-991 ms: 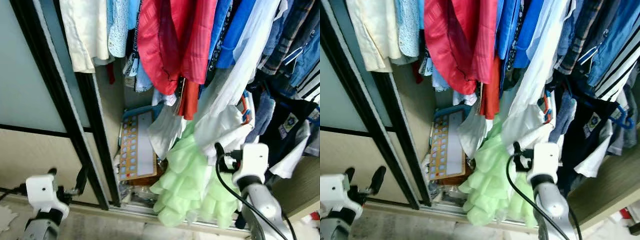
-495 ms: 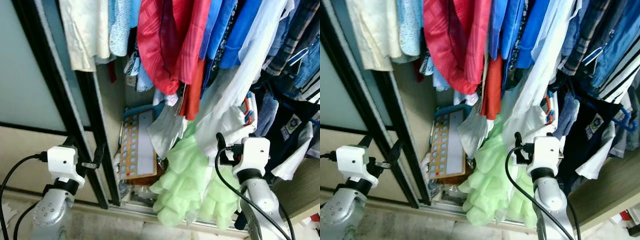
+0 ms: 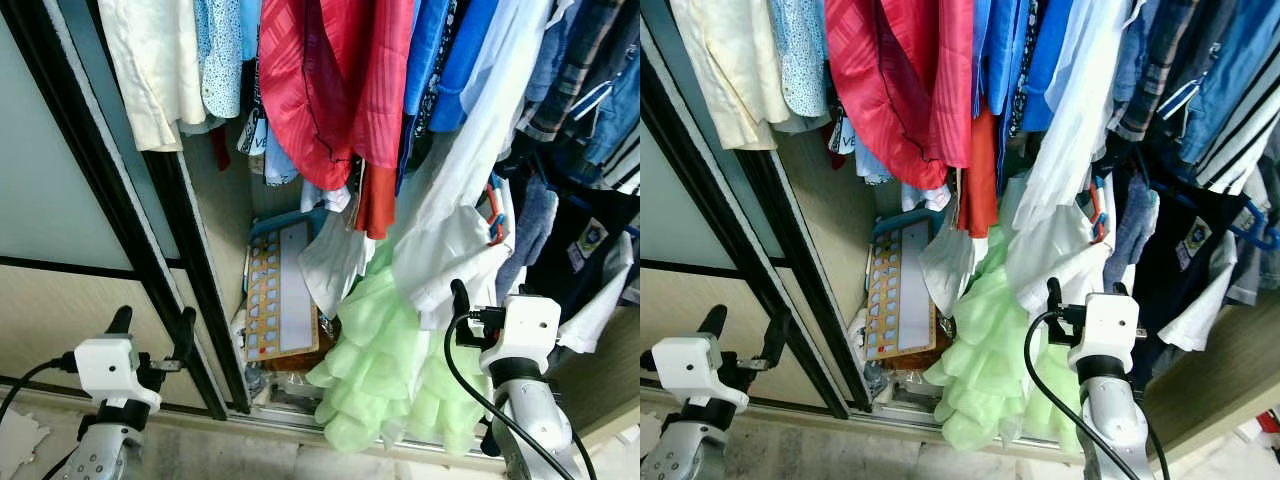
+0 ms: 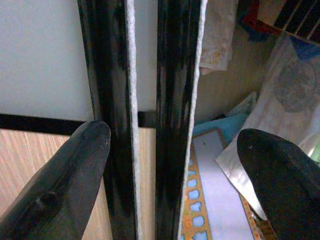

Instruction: Clean up the room

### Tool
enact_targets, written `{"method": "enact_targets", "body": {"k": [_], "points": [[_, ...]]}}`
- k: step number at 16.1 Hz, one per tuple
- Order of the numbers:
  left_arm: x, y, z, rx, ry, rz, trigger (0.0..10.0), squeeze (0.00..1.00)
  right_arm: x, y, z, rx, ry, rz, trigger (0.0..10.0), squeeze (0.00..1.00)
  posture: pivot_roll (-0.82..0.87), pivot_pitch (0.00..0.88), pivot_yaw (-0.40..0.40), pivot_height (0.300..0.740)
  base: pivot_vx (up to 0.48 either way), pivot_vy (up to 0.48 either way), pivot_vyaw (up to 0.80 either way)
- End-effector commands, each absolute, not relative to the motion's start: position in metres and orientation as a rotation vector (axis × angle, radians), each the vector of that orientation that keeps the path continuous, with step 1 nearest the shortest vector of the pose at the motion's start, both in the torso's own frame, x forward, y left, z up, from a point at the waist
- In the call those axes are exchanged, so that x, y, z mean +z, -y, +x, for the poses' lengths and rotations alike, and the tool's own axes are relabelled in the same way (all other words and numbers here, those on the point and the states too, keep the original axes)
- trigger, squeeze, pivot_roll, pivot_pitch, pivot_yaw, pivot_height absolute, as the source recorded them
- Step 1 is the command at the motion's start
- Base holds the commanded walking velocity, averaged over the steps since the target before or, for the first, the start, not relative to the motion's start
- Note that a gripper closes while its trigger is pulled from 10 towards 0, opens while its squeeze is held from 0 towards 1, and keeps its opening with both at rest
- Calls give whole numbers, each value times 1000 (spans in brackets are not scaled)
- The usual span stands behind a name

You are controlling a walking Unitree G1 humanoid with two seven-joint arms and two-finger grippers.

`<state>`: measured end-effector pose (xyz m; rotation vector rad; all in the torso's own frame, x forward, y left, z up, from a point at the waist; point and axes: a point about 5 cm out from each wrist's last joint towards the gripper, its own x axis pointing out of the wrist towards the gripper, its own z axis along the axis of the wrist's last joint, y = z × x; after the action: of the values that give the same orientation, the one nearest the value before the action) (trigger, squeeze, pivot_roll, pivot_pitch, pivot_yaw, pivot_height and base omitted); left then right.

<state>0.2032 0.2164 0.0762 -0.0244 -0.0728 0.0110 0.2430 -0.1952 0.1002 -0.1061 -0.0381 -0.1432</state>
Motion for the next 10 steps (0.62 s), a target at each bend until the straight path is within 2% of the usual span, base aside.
{"method": "enact_targets", "body": {"k": [1,4,6,10], "points": [[75,-220,202,19,70,-14,10000,0,99,199,243,-153,27,-115,10000,0,4,0,9,740,0,0,0],[75,-218,200,27,53,-25,10000,0,99,201,237,-147,-1,-166,10000,0,-1,0,-1,740,0,0,0],[74,-216,211,63,6,-65,10000,0,100,198,239,-125,-3,-176,10000,0,5,0,-17,740,0,0,800],[82,-208,219,-37,-2,-84,10000,0,105,196,248,-106,8,-185,10000,0,6,26,-23,740,0,0,800]]}}
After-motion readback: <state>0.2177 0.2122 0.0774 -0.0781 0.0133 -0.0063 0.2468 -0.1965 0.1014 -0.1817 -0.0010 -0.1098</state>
